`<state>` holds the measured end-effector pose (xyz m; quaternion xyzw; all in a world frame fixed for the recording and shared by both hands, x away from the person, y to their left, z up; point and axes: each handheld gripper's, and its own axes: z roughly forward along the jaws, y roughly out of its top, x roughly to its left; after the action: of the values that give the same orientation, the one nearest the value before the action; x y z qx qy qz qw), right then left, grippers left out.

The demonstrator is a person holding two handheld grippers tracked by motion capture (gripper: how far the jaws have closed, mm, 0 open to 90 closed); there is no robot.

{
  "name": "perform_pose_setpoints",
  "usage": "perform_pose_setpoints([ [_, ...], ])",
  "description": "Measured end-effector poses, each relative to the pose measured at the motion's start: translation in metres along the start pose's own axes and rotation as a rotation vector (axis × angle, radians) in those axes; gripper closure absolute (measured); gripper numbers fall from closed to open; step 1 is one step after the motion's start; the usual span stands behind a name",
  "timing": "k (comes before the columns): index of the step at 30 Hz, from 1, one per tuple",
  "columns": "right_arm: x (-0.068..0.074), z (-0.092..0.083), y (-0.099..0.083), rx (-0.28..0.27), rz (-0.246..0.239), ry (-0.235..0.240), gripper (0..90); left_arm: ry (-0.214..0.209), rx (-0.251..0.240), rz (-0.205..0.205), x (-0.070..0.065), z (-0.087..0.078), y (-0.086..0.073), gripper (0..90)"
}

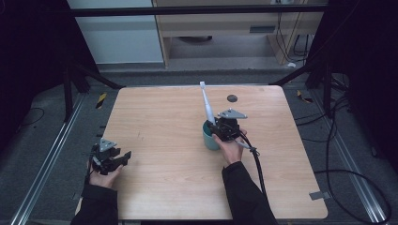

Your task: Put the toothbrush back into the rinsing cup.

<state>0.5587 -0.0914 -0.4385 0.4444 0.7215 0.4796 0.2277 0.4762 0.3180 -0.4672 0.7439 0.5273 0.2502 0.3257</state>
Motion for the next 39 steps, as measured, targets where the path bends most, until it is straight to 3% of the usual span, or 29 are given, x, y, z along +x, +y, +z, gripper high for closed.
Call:
perform_pose_setpoints([
  [11,0.001,0.002,-0.002,0.04,-0.013,-0.003,64.5,0.001,0.002,0.001,0.001,0.0,0.0,49.9],
  [17,0.001,-0.005,0.002,0.0,-0.016,-0.002,59.0,0.001,-0.001,0.0,0.0,0.0,0.0,49.9],
  [20,0.0,-0.011,0.004,-0.017,-0.003,0.003,51.9,0.0,0.0,0.001,0.0,0.0,0.0,49.9],
  [24,-0.001,-0.026,0.009,-0.054,-0.008,0.001,40.0,0.001,-0.001,-0.001,0.0,0.0,0.0,49.8],
  [28,-0.005,-0.044,0.012,-0.068,-0.023,-0.039,25.1,0.001,0.0,-0.001,0.0,0.0,0.0,49.4],
  [32,-0.017,-0.068,0.008,-0.095,-0.008,-0.075,20.8,-0.001,-0.002,-0.005,-0.001,0.0,0.0,48.7],
  [39,-0.043,-0.107,-0.02,-0.069,0.011,-0.172,16.2,-0.003,-0.007,-0.015,-0.001,0.0,0.0,46.7],
])
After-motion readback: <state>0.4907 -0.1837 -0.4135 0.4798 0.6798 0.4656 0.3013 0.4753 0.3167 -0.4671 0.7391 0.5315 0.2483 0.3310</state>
